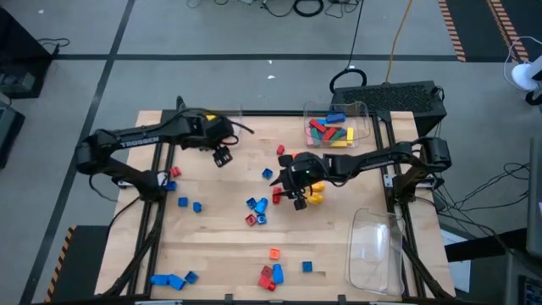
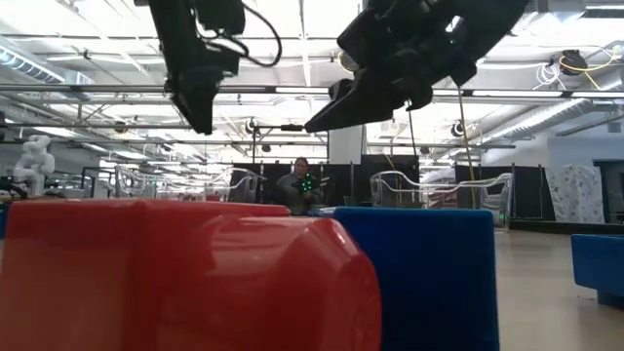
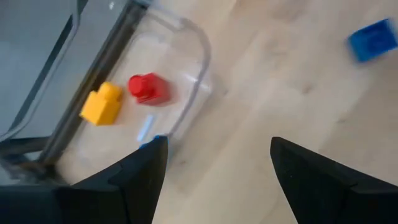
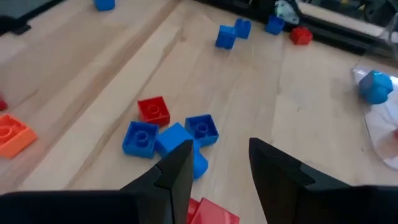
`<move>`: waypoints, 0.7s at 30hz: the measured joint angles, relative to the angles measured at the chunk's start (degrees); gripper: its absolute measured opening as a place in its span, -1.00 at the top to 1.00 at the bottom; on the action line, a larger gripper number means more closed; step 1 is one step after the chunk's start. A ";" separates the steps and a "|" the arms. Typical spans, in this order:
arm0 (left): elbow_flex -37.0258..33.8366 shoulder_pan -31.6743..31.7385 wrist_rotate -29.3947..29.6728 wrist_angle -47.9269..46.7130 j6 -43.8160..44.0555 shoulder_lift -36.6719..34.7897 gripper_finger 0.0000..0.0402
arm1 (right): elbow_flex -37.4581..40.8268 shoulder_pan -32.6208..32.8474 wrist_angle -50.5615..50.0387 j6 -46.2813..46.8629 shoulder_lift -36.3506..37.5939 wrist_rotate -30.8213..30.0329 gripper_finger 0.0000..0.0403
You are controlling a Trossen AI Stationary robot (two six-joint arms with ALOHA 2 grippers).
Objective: Sort blocks by size
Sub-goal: Put the 1 stud red game piece into the top left transparent bin
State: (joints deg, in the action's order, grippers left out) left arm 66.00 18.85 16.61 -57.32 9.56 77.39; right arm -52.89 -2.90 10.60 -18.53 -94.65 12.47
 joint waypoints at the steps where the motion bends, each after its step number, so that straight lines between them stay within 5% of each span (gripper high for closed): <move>1: 0.00 -1.37 0.02 0.11 0.99 -0.18 -0.42 | -0.48 0.00 -1.33 -0.63 -0.45 0.02 0.30; 12: 0.00 -15.87 4.59 7.97 6.69 0.89 -0.42 | -1.98 0.04 -8.73 4.32 -7.49 -5.10 0.23; 21: -1.78 -20.56 7.02 12.37 6.74 2.75 -0.42 | -2.03 0.15 -11.01 9.99 -7.70 -6.54 -0.47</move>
State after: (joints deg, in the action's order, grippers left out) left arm 64.22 -1.72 23.63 -44.95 16.29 80.15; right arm -54.92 -2.74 -0.41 -8.55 -102.35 5.93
